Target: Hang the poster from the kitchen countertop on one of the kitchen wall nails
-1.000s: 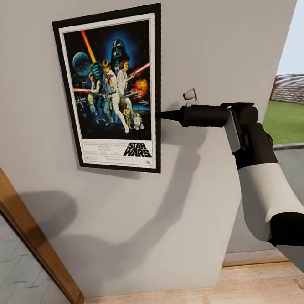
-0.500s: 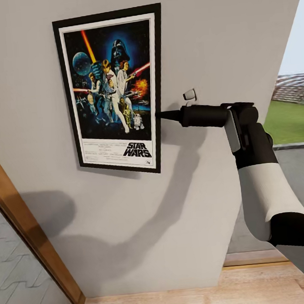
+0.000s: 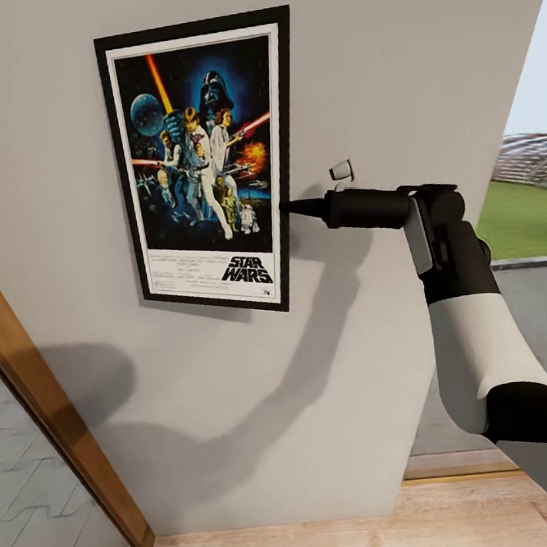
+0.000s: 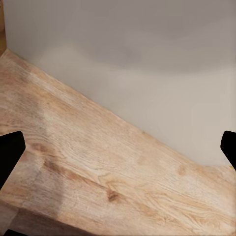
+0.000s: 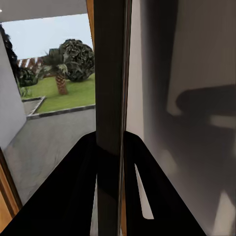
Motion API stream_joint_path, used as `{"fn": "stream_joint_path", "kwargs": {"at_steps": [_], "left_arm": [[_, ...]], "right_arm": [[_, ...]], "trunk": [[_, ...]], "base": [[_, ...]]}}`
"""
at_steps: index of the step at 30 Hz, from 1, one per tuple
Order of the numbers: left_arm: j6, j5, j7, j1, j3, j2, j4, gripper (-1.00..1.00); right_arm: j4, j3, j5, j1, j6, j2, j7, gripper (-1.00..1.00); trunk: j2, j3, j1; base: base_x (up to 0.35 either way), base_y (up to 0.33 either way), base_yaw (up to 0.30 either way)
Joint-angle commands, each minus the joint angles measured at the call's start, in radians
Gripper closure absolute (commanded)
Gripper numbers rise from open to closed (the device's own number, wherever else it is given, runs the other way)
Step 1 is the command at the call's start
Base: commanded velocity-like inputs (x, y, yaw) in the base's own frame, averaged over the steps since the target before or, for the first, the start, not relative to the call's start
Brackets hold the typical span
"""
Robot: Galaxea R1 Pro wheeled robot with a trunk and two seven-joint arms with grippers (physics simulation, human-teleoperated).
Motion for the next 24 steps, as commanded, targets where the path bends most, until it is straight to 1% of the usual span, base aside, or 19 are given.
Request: {"fn": "stream_joint_path", "kwargs": {"at_steps": [1,20,21,23,24], "left_arm": [[-0.004,0.007,-0.003,-0.001,-0.008,0.0,0.001,-1.0],[-0.004,0.007,-0.003,-0.001,-0.008,0.001,0.001,-1.0],[-0.003,0.009,-0.004,0.005,-0.01,0.007,0.001,-1.0],[-0.003,0.009,-0.003,0.012,-0.009,0.006,0.001,-1.0],[-0.003,0.009,-0.003,0.012,-0.009,0.006,0.001,-1.0]], "right_arm": [[0.003,-0.002,0.023,-0.001,-0.002,0.001,0.005,1.0],[0.003,-0.002,0.023,-0.001,-0.003,0.001,0.005,1.0],[-0.005,0.003,-0.001,0.003,0.011,0.001,-0.003,1.0],[-0.019,0.0,-0.015,0.003,0.014,0.0,-0.009,1.0],[-0.025,0.0,-0.008,0.003,0.012,0.0,-0.009,1.0]], "trunk": [[-0.002,-0.002,0.001],[-0.002,-0.002,0.001],[-0.002,-0.002,0.001],[-0.002,-0.002,0.001],[-0.002,-0.002,0.001]], "base": [[0.0,0.028,0.0],[0.0,0.004,0.0],[0.0,0.0,0.0],[0.0,0.0,0.0],[0.0,0.0,0.0]]}}
